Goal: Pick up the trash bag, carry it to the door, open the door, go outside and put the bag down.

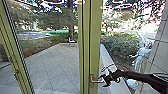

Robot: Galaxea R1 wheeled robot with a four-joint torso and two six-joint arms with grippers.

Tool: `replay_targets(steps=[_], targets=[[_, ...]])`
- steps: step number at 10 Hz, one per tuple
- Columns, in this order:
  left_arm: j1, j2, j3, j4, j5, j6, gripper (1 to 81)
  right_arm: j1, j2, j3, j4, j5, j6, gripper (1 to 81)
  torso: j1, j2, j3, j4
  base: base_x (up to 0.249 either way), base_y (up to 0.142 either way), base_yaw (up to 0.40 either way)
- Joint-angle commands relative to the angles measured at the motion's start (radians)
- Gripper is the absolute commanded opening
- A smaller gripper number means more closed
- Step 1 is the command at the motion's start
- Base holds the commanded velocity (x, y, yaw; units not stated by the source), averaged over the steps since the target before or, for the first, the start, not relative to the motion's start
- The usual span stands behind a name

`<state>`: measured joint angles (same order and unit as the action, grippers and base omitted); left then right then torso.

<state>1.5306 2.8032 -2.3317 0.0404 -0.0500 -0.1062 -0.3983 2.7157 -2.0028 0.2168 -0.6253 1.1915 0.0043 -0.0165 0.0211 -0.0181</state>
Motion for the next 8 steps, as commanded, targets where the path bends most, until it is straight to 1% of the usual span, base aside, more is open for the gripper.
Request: replay_targets(steps=[1, 2, 6, 8], targets=[[-0.051, -0.014, 0.011, -0.005, 0.047, 0.003, 1.0, 0.172, 0.038, -0.034, -0.007, -0.062, 0.007, 81.1, 0.0, 0.0, 0.0, 0.0, 0.0, 0.0, 0.0], [-0.05, -0.014, 0.011, -0.004, 0.047, 0.003, 1.0, 0.16, 0.066, -0.068, -0.011, -0.082, 0.007, 81.1, 0.0, 0.0, 0.0, 0.0, 0.0, 0.0, 0.0], [-0.05, -0.003, -0.018, -0.005, 0.047, 0.003, 1.0, 0.095, 0.101, -0.109, -0.019, -0.083, 0.007, 81.1, 0.0, 0.0, 0.0, 0.0, 0.0, 0.0, 0.0], [-0.048, -0.003, -0.02, -0.005, 0.047, 0.003, 1.0, 0.066, 0.153, -0.169, -0.048, -0.091, 0.007, 81.1, 0.0, 0.0, 0.0, 0.0, 0.0, 0.0, 0.0]])
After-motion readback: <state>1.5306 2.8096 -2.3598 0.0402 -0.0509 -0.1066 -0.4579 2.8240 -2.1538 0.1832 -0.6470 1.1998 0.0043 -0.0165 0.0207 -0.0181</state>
